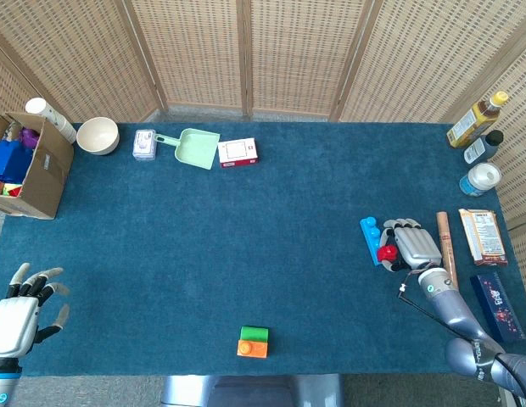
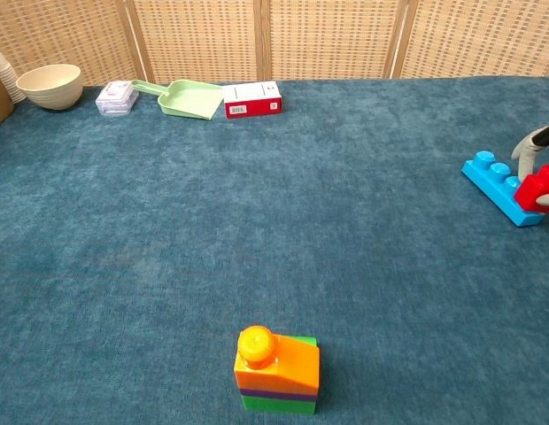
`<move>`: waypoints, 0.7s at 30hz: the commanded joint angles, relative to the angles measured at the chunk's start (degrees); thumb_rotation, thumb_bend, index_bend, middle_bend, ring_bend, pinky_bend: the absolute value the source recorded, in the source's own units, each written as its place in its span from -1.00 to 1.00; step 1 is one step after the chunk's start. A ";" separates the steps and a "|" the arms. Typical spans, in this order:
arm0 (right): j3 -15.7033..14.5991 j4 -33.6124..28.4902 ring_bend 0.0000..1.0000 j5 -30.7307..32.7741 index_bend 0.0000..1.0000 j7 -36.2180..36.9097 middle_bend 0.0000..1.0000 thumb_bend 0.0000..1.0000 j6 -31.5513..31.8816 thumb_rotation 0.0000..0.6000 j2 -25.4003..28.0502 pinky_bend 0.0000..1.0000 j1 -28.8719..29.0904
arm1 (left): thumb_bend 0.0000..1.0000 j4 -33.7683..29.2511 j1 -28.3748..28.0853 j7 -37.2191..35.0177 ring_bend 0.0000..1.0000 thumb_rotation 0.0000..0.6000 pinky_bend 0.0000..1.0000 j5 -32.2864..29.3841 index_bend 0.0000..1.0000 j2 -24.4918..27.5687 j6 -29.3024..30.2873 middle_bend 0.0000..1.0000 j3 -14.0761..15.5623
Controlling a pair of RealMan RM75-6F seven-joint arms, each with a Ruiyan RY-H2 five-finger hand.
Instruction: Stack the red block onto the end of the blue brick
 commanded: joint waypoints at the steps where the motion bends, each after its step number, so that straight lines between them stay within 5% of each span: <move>1: -0.14 -1.25 -0.76 -0.04 -0.11 -1.13 -0.61 -0.44 0.67 1.00 0.50 -0.77 0.10 | -0.06 0.04 -0.06 -0.08 -0.55 1.00 -0.95 0.07 -0.10 -0.05 -0.02 -0.51 -0.01; 14: -0.40 -3.54 -0.82 2.12 -0.50 -4.57 -0.65 -0.43 1.81 0.98 0.35 -0.78 0.85 | -0.07 0.76 0.03 -1.07 -0.55 1.00 -0.95 0.14 -0.10 0.01 0.17 -0.51 0.02; 21: -0.08 -6.26 -0.93 1.14 -0.63 -5.35 -0.72 -0.37 3.26 0.45 1.24 -0.83 1.04 | -0.06 0.74 -0.01 -1.26 -0.54 1.00 -0.95 0.18 -0.10 0.16 0.37 -0.51 -0.15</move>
